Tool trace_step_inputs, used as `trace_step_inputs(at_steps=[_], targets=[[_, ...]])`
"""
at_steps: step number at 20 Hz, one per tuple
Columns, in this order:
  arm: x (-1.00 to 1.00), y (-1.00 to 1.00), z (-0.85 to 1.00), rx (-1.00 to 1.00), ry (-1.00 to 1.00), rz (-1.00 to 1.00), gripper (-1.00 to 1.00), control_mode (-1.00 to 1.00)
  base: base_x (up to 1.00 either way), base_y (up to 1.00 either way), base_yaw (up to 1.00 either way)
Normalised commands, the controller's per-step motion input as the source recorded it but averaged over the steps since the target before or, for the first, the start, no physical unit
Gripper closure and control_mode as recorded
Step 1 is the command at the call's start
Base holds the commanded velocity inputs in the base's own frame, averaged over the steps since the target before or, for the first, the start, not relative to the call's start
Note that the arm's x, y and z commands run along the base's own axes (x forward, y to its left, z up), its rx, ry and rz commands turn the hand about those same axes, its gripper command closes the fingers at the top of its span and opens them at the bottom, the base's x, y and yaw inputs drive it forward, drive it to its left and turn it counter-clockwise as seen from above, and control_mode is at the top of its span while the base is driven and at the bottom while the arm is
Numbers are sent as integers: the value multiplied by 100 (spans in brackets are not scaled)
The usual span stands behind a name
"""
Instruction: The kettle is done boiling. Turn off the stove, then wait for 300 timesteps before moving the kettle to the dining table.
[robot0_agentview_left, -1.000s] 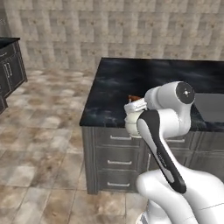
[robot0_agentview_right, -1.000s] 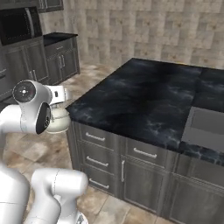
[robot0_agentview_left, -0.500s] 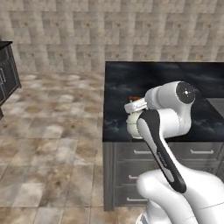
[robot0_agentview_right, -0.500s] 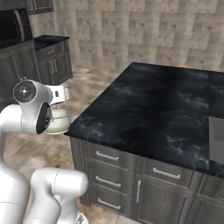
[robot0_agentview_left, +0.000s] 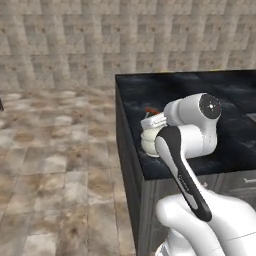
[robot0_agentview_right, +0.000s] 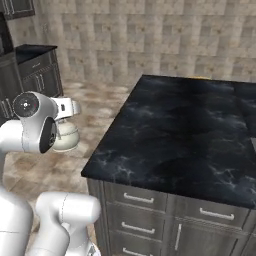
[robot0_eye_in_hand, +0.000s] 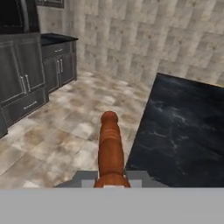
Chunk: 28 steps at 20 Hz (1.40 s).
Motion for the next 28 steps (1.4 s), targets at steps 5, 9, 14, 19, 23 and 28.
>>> trace_step_inputs(at_steps=[5, 9, 14, 19, 23, 28], targets=[[0, 0, 0, 0, 0, 0, 100, 100, 52, 59, -36], [0, 0, 0, 0, 0, 0, 100, 100, 46, 65, -38], [0, 0, 0, 0, 0, 0, 100, 100, 45, 63, -39], [0, 0, 0, 0, 0, 0, 100, 100, 46, 58, -41], [0, 0, 0, 0, 0, 0, 100, 100, 45, 54, -45], [0, 0, 0, 0, 0, 0, 100, 100, 41, 54, -47]])
